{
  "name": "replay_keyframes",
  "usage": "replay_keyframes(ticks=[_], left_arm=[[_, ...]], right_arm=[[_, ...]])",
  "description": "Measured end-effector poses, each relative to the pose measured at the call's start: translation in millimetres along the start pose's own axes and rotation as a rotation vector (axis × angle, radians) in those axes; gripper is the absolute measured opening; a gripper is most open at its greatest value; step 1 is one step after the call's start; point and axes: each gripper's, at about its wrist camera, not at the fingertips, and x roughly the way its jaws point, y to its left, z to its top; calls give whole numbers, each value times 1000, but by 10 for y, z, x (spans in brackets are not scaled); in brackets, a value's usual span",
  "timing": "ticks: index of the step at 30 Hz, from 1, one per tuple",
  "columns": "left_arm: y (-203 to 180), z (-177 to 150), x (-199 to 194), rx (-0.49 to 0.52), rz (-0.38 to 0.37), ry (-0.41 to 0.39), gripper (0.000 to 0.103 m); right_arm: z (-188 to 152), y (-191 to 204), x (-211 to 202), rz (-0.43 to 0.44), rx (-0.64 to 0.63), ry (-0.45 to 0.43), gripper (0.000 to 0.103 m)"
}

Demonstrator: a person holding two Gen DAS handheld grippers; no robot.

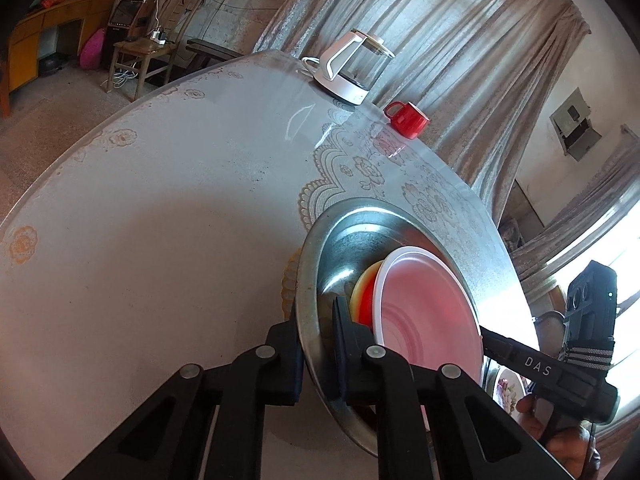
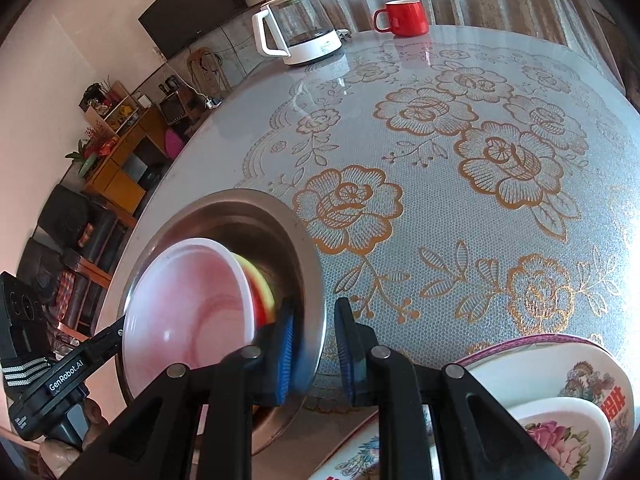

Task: Organize plates and bowls
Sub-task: 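Grip the steel bowl's rim with both grippers and lift the nested bowls, then carry the nested bowls over the plate stack with both grippers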

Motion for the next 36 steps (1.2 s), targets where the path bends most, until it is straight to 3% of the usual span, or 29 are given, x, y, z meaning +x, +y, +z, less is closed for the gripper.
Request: replay_keyframes(ticks=[5, 9, 23, 29, 36], left_arm=[[21, -97, -101, -8, 7, 0, 13], [49, -171, -195, -15, 27, 1, 14], [130, -449, -508, -18, 66, -10, 14], [65, -547, -583, 19, 116, -34, 15], [38, -662, -656, 34, 113, -32, 15]], right_arm=[[-25, 86, -25, -8, -46, -5, 14], [-65, 190, -51, -39, -104, -12, 13], [-358, 406, -168, -26, -184, 5, 14], [-460, 421, -203, -11, -184, 0, 14], [-597, 419, -296, -9, -174, -10, 14]])
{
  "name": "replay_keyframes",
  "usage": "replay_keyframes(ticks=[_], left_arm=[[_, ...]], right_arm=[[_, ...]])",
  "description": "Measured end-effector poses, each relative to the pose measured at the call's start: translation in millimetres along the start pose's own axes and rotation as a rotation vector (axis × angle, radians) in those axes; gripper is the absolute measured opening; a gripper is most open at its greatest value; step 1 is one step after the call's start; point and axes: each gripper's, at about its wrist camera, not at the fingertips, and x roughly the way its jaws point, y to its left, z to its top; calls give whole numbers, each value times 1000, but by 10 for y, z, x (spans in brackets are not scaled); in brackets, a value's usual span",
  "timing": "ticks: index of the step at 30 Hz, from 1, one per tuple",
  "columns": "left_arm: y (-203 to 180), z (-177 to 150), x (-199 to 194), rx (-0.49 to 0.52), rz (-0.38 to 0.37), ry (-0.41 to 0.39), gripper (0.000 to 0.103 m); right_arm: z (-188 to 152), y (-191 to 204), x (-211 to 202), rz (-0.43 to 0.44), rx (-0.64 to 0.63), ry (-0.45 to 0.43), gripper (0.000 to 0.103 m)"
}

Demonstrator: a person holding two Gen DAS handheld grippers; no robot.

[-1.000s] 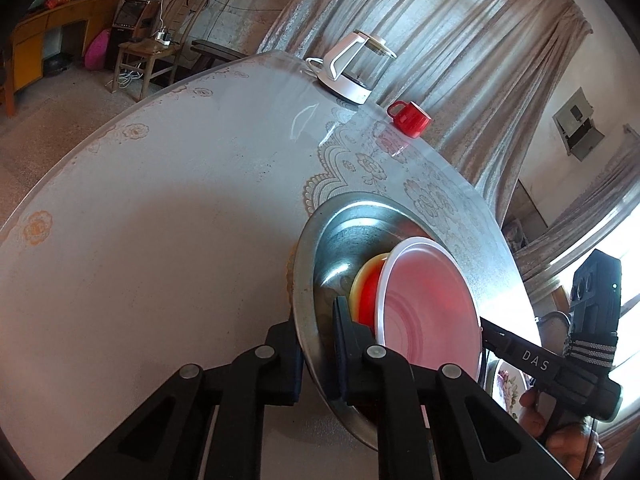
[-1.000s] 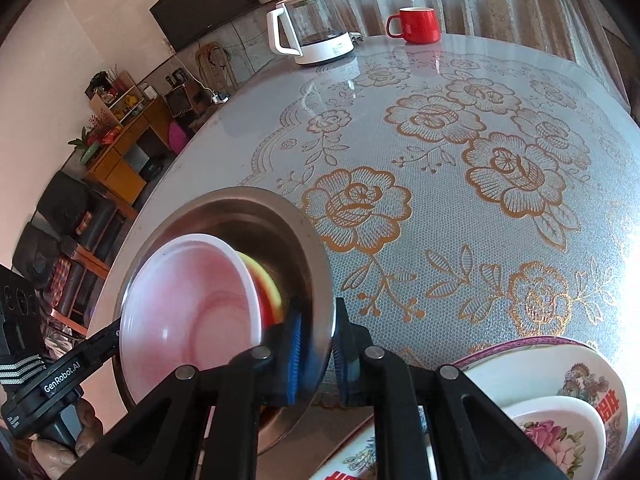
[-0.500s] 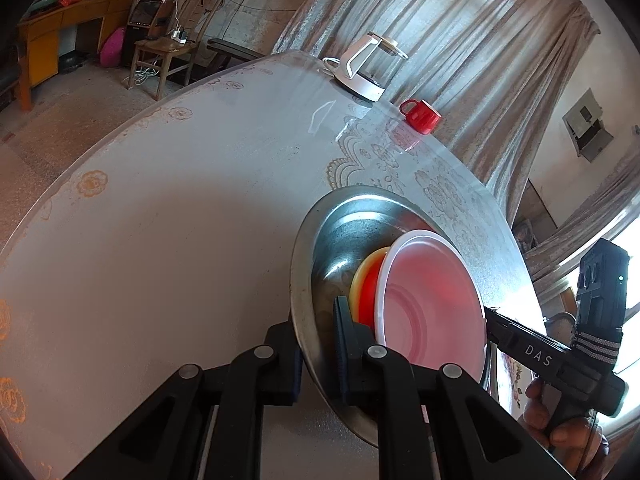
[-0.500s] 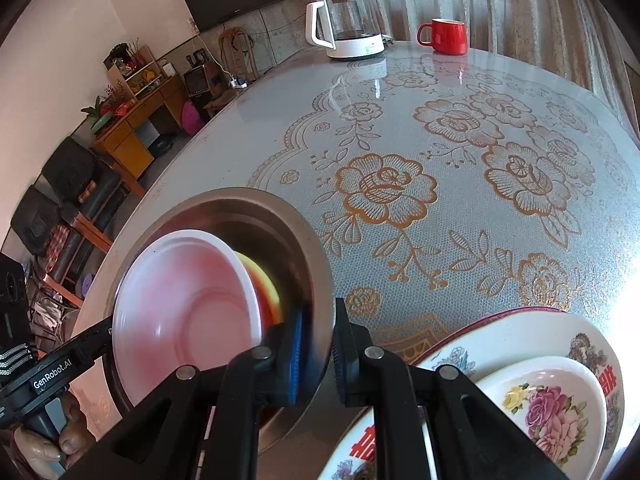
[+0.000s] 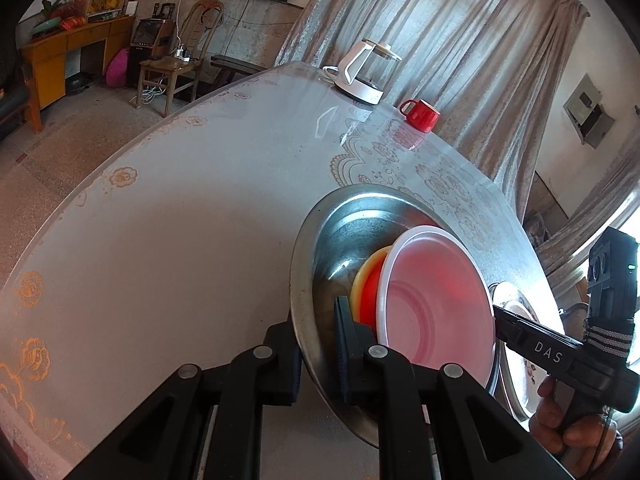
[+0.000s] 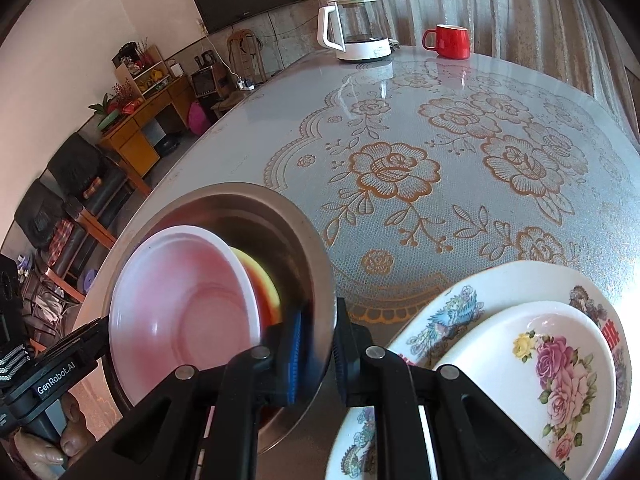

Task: Organize plates and bowls
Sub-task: 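Carry the nested bowls over the plate stack with both grippers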

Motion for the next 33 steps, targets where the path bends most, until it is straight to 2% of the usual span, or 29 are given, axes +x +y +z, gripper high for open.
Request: replay_keyframes(ticks=[4, 6, 14, 17, 33], left_arm=[[40, -34, 12, -24, -16, 15, 15], [9, -36, 9, -9, 3, 7, 15], [-49, -92, -18, 35, 41, -37, 15], [-21, -110, -38, 28, 31, -45, 14], [-60, -184, -183, 50, -4, -71, 14]], right_arm=[[-87, -30, -82, 28, 17, -12, 15], [-107, -20, -86, 32, 10, -18, 15], [-197, 103, -126, -47, -67, -71, 17], [-236, 130, -145, -77, -85, -91, 17], [-414, 101, -358, 5, -44, -177, 16]])
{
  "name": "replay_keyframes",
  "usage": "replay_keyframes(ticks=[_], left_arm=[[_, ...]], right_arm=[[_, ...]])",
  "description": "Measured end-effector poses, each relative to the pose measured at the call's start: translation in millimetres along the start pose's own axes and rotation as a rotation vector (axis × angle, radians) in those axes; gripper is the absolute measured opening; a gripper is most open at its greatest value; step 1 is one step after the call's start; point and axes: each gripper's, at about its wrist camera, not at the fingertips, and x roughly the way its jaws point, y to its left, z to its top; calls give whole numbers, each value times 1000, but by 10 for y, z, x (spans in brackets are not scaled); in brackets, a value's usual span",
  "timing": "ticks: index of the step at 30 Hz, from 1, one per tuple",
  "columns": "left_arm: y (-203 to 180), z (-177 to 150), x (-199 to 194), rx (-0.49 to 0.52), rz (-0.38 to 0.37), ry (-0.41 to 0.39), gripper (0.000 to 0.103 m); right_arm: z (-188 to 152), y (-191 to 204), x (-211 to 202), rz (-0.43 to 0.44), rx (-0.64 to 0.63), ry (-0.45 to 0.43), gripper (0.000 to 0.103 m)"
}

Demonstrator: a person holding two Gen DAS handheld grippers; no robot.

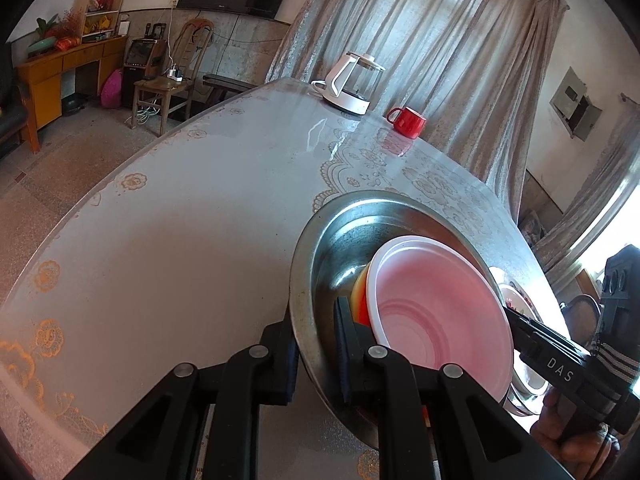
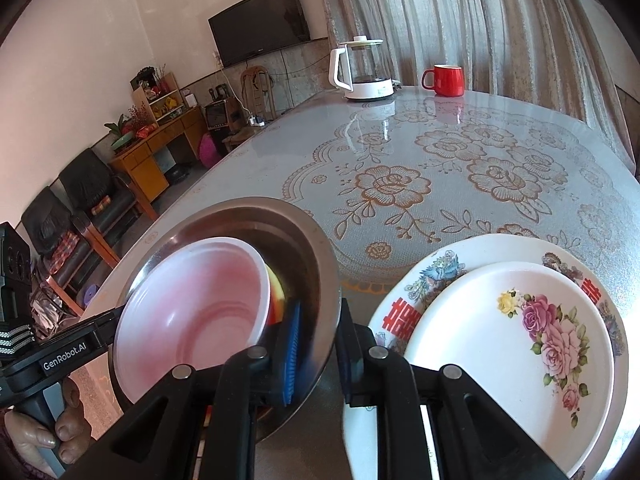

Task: Organize plates and bowls
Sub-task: 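Carry the nested bowls over the plate stack with both grippers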

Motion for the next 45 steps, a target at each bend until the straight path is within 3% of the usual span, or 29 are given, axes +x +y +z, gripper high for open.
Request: replay_keyframes(ticks=[9, 18, 24, 31, 36, 45], left_arm=[[-259, 98, -220, 56, -39, -46, 14], [-787, 205, -242, 148, -124, -36, 14], [-1245, 211, -132, 218, -206, 0, 14], [-1622, 160, 151, 246, -266, 94, 14], [-1722, 61, 312, 247, -269, 155, 15], [-1739, -46, 481, 250, -248, 234, 15]], right_arm=[[25, -91, -254, 13, 48, -49, 16], [53, -334, -722, -62, 87, -136, 16], [2, -654, -1036, -144, 141, -168, 16], [-98, -990, -1300, -233, 212, -200, 16], [-186, -1172, -1347, -272, 253, -173, 16], [-246, -1302, -1284, -269, 288, -127, 16]])
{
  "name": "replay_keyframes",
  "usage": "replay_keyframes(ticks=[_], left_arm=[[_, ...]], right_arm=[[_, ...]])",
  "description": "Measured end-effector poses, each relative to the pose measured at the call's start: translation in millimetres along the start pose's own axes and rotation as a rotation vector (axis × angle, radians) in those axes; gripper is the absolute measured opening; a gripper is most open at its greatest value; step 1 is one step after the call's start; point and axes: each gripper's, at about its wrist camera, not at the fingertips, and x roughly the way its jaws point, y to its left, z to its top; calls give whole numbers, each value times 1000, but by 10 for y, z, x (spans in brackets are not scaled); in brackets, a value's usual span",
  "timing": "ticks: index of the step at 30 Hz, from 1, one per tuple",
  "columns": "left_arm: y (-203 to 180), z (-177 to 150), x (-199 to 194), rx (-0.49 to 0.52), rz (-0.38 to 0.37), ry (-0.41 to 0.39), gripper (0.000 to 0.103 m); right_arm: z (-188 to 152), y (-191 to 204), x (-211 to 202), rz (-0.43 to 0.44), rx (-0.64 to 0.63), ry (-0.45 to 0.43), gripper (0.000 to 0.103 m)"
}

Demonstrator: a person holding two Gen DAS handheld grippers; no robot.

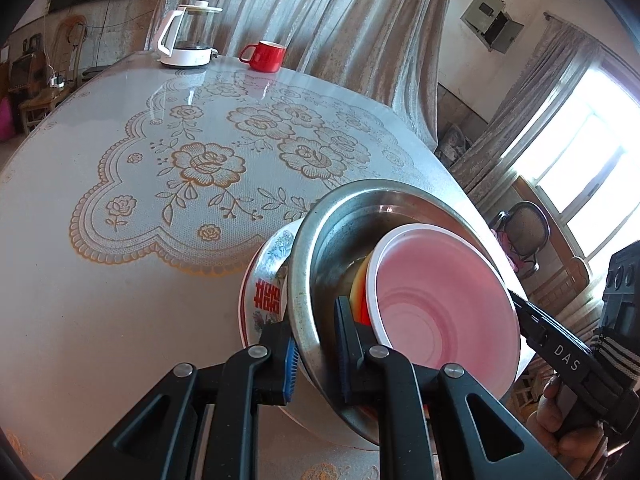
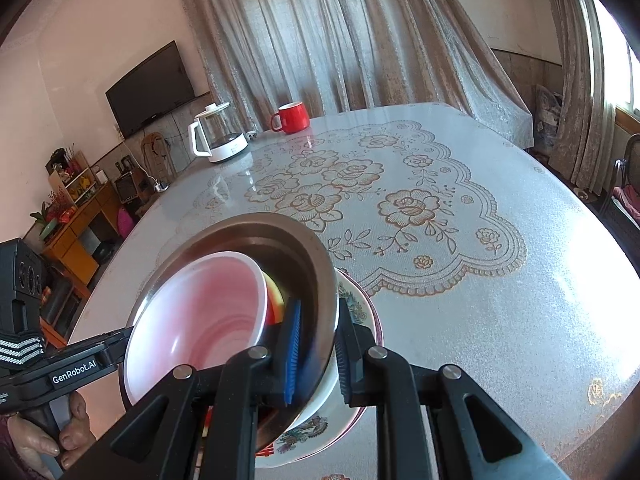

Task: Organize plates and bowls
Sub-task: 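Carry the nested bowls over the plate stack with both grippers, then lower the nested bowls onto the plate stack with both grippers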

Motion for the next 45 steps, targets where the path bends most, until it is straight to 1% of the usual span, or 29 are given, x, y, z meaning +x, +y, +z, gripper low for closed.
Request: replay_keyframes(ticks=[4, 8, 13, 17, 22, 25, 30, 34, 37, 42, 45], left_arm=[[-15, -33, 74, 11, 16, 22, 16], [-14, -61, 108, 17, 44, 25, 17], [29, -61, 102, 2, 41, 25, 18], [32, -72, 80, -5, 39, 22, 18], [54, -89, -15, -12, 34, -10, 21], [41, -89, -75, 5, 52, -37, 20], [35, -110, -148, 16, 60, -70, 20], [29, -144, -118, 25, 60, -57, 20], [10, -166, -92, 29, 59, -51, 20], [-6, -180, -83, 42, 53, -47, 21], [-7, -184, -75, 46, 47, -43, 21]], right_arm=[[-36, -64, 83, -5, 24, 31, 16], [-67, -106, 145, -9, 39, 55, 16], [-94, -125, 194, -12, 44, 69, 16], [-99, -114, 194, -13, 37, 63, 16], [-103, -139, 165, 0, 50, 60, 16], [-105, -135, 157, 1, 52, 58, 16], [-127, -148, 131, 9, 54, 51, 17], [-138, -159, 93, 16, 62, 36, 16], [-143, -139, 94, 5, 50, 31, 17], [-164, -110, 99, -33, 28, 19, 11], [-151, -135, 107, -28, 38, 22, 11]])
